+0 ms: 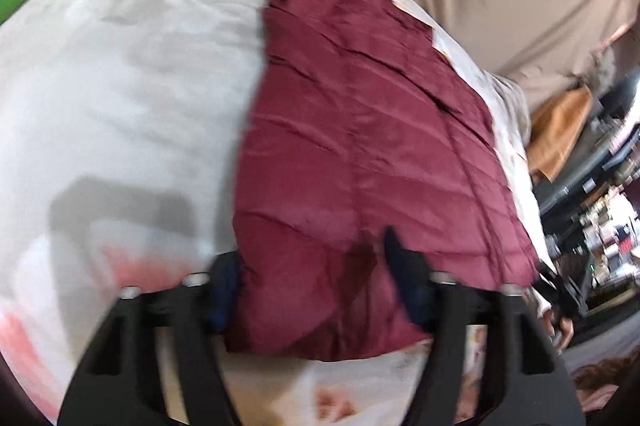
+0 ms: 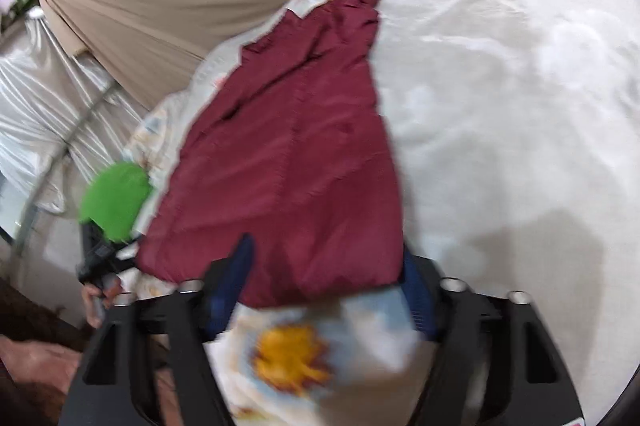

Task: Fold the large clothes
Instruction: 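Grasp the jacket hem with both tools and lift it toward the collar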

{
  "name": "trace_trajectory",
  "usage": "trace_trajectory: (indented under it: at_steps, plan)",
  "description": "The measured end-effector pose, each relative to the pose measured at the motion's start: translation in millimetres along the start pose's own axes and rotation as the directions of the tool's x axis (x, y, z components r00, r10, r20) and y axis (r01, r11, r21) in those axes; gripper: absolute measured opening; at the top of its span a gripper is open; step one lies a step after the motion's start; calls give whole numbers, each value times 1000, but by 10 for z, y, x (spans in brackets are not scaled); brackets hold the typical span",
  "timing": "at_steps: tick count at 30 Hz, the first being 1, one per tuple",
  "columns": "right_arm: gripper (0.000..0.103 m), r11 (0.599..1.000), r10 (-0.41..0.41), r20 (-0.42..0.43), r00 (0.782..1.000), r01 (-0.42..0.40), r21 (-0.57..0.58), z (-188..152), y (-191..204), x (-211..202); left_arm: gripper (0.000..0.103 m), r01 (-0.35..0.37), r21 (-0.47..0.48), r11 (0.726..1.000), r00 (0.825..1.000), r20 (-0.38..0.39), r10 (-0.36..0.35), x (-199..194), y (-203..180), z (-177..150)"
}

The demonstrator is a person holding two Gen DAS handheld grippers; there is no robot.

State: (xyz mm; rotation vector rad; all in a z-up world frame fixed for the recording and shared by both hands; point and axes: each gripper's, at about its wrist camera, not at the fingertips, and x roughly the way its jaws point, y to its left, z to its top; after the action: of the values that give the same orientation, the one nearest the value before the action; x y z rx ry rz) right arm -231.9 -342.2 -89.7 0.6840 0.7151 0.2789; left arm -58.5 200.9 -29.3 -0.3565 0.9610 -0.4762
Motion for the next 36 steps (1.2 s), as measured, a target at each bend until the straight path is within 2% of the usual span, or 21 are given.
trace_trajectory:
  at_steps: [1,2,3,6,7,8,10,12,15,17,18,20,22,23,25,26,30,33,36]
  plan:
    - [18,1000,-6,4,1000,6,-6,-5,17,2,35,-3,12,1000,1000,5,3,-21,-30,-4]
    - [12,1000,-5,19,1000,5,-15,-9,61,-17,19,-6,26,1000,1000,21,6,-81,-76,-1]
    - [9,1000,4,38,999,-3,-22,-9,86,-68,13,0,29,1000,999,41,-1,-161,-82,14]
    - [4,993,71,133,989,-58,-100,-84,314,-398,7,56,27,998,988,142,-60,-537,-145,34]
    - [4,989,95,162,982,-75,-128,-85,370,-510,7,80,41,996,978,191,-87,-710,-199,39]
    - [4,975,161,221,962,-120,-185,-116,507,-723,6,94,50,994,970,219,-102,-812,-236,48]
    - [3,953,236,300,924,-160,-256,-150,706,-1033,6,114,94,989,940,311,-138,-1158,-387,66]
    - [3,938,281,370,886,-172,-301,-125,865,-1300,6,121,135,983,904,394,-166,-1471,-538,88]
    - [3,928,311,466,828,-160,-336,-32,1033,-1605,6,144,161,976,855,476,-205,-1803,-658,174]
    - [3,921,337,506,794,-168,-351,82,1121,-1723,7,156,173,972,835,502,-224,-1889,-708,252]
    - [3,920,341,517,786,-166,-355,142,1146,-1748,7,147,182,972,832,509,-221,-1881,-752,334]
    - [3,926,317,527,788,-138,-350,348,1228,-1671,7,127,182,975,838,505,-204,-1805,-773,501]
    - [3,944,253,525,813,-88,-319,663,1250,-1435,7,93,176,980,859,484,-169,-1589,-783,778]
    - [3,950,228,518,824,-73,-302,780,1230,-1327,7,60,161,985,876,466,-129,-1388,-790,969]
    - [3,966,171,495,852,-46,-255,1071,1161,-1003,7,-8,142,990,896,441,-56,-1082,-758,1215]
    - [3,974,137,480,866,-28,-227,1252,1101,-813,7,-69,130,989,907,420,9,-810,-764,1409]
    - [3,994,19,400,916,26,-105,1797,812,-117,7,-222,100,970,924,338,177,69,-686,1874]
    - [3,995,-86,324,942,98,-22,2099,510,451,7,-276,83,958,934,260,247,626,-544,2061]
    - [3,988,-154,252,955,149,40,2265,186,954,7,-305,70,950,939,188,288,1061,-379,2147]
